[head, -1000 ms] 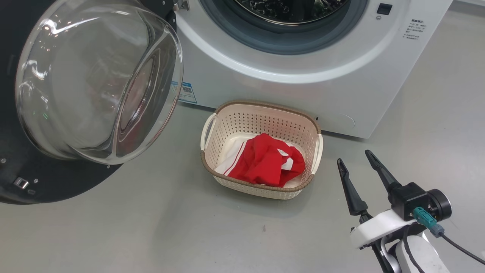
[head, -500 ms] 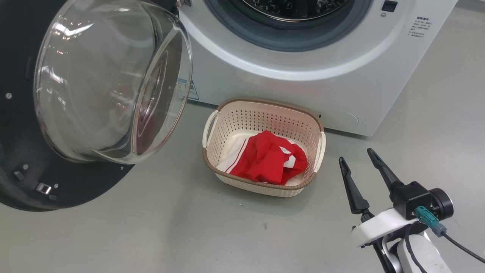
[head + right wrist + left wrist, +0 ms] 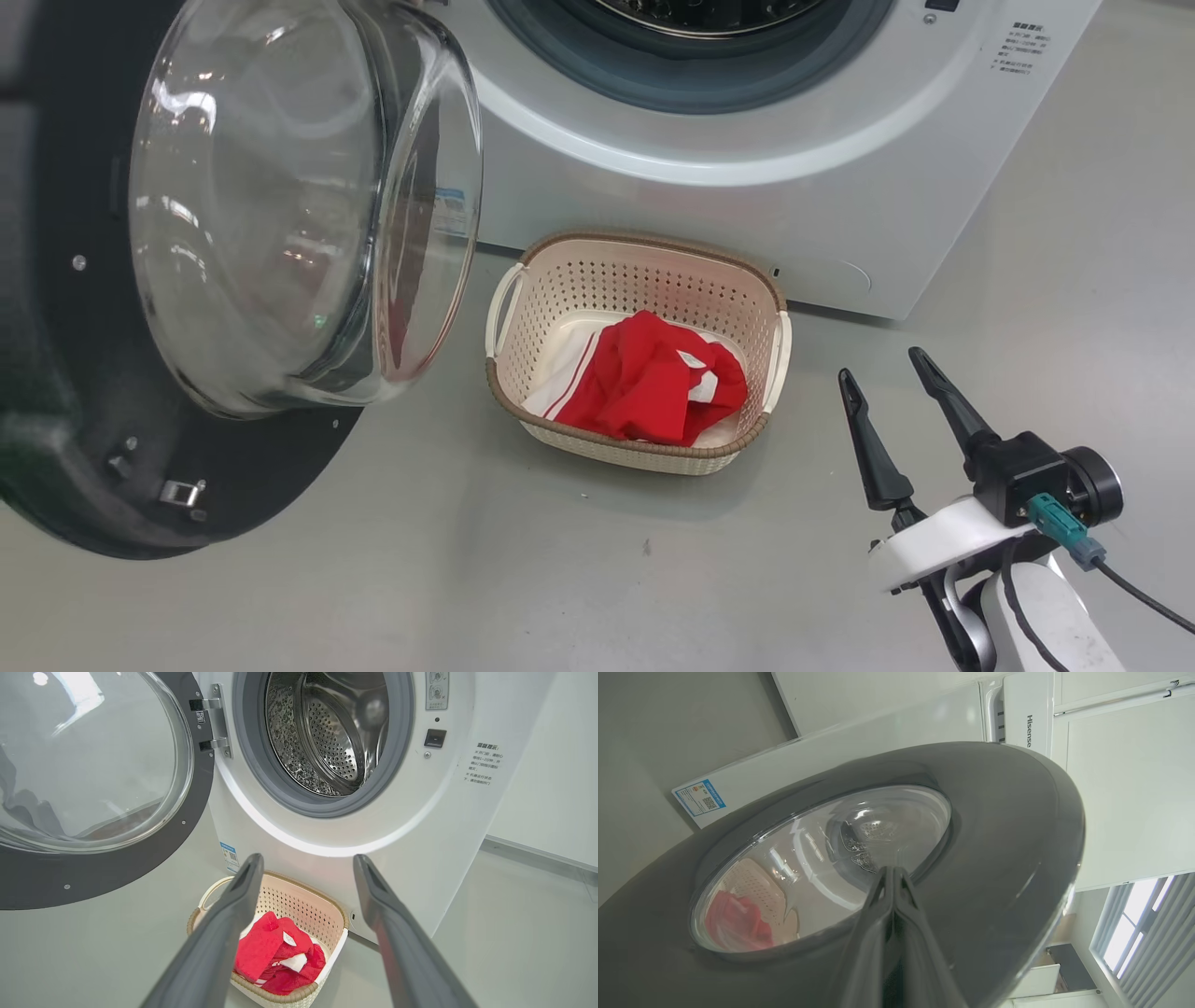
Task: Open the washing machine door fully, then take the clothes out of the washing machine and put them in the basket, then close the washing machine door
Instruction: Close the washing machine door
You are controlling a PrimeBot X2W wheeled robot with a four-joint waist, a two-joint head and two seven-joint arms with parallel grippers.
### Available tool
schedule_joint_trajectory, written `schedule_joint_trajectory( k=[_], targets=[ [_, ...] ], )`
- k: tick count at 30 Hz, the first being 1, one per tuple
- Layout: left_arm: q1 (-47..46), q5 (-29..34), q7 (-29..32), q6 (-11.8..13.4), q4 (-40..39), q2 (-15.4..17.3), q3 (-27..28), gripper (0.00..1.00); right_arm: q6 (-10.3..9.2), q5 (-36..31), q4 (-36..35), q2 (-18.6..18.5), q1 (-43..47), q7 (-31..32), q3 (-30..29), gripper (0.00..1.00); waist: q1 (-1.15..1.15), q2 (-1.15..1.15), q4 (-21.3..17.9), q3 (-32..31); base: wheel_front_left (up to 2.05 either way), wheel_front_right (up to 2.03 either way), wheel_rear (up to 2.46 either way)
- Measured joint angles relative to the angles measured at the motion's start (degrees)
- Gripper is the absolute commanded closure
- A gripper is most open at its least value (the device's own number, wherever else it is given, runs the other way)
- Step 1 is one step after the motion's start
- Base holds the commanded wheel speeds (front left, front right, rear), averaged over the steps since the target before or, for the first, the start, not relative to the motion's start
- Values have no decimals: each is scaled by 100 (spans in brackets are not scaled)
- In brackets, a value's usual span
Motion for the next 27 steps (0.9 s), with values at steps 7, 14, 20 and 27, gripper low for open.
schedule_joint_trajectory(
  k=[7, 14, 20, 27],
  targets=[
    [246, -90, 286, -63, -447, -163, -129, 100, 0, 0, -2, 5, -4, 0, 8, 0, 0, 0, -73, 15, 0, 0, 0],
    [497, -281, 554, -112, -1023, -334, -203, 100, 0, -1, -18, 11, -68, 0, 22, 0, 0, 0, -241, 48, 0, 0, 0],
    [663, -304, 746, -112, -1545, -414, -336, 100, 0, 0, -54, 34, -99, 0, 32, 0, 0, 0, -429, 123, 0, 0, 0],
    [730, -311, 951, -131, -2093, -509, -493, 100, 0, 1, -118, 56, -253, 0, 71, 0, 0, 0, -726, 225, 0, 0, 0]
  ],
)
